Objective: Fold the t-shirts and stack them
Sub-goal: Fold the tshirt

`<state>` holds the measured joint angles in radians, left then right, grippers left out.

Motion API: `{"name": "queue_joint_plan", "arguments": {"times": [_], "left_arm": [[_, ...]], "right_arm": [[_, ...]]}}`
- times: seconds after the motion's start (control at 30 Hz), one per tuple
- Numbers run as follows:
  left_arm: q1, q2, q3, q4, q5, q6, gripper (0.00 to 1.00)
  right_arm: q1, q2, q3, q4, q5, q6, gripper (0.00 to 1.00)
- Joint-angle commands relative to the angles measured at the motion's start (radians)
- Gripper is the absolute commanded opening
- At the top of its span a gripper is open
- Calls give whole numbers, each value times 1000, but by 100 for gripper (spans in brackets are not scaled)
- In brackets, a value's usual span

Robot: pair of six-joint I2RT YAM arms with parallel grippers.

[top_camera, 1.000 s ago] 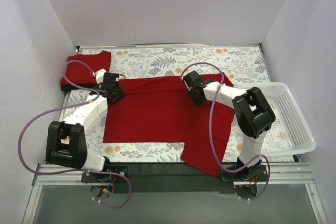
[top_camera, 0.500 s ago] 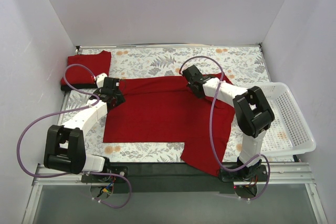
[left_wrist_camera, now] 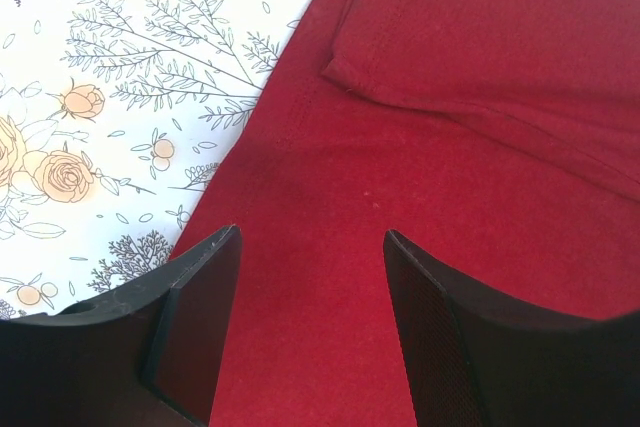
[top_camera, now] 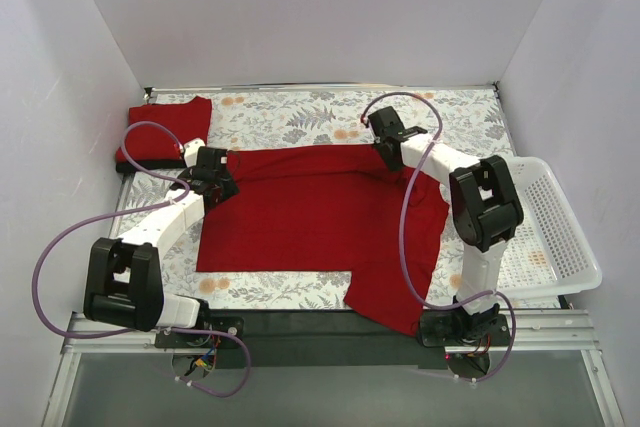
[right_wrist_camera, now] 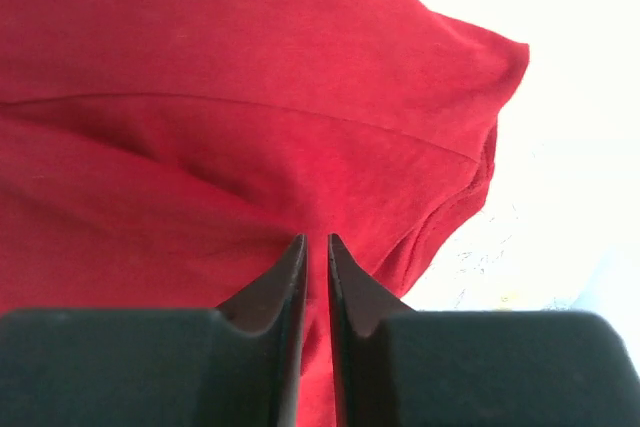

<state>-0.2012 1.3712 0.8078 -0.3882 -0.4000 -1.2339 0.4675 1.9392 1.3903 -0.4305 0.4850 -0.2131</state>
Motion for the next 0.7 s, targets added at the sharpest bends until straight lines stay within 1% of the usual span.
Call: {"name": "queue_joint_plan", "arguments": {"times": [0.0,0.13,0.17,0.23,0.33,0.43,0.47,0.5,0.53,0.57,0.6,0.63,0.67], "left_arm": [[-3,6,8,12,3,11,55],[-3,12,10,12,4,13,55],[-3,14,10,12,4,13,55],[-3,16,10,12,4,14,55],[-3,17,11,12,1,14,55],[-3,16,11,12,4,14,55],[-3,17,13,12,6,14,55],[-3,16,13,12,6,14,55],[-3,14,13,12,7,13,55],[-3,14,13,12,9,14,55],[-3,11,13,12,10,13,55],[-3,9,13,12,10,14,55],[-3,8,13,12,12,13,55]], "right_arm": [[-47,20,62,-5,-69,26,24],[-79,21,88,-11,-102,66,25],[-73,15,95,-16,-94,75,25],[-58,-26,90,-28,-135,84,25],[-10,-98,58,-28,-157,86,25],[40,-166,-13,-22,-178,110,26],[58,-204,-66,-25,-190,145,26],[59,-204,-66,-24,-207,146,26],[60,-236,-111,-21,-221,206,28],[60,-255,-149,19,-241,259,40],[59,-278,-189,50,-256,297,45],[59,-322,-282,91,-266,360,48],[59,-345,-328,129,-278,394,53]]}}
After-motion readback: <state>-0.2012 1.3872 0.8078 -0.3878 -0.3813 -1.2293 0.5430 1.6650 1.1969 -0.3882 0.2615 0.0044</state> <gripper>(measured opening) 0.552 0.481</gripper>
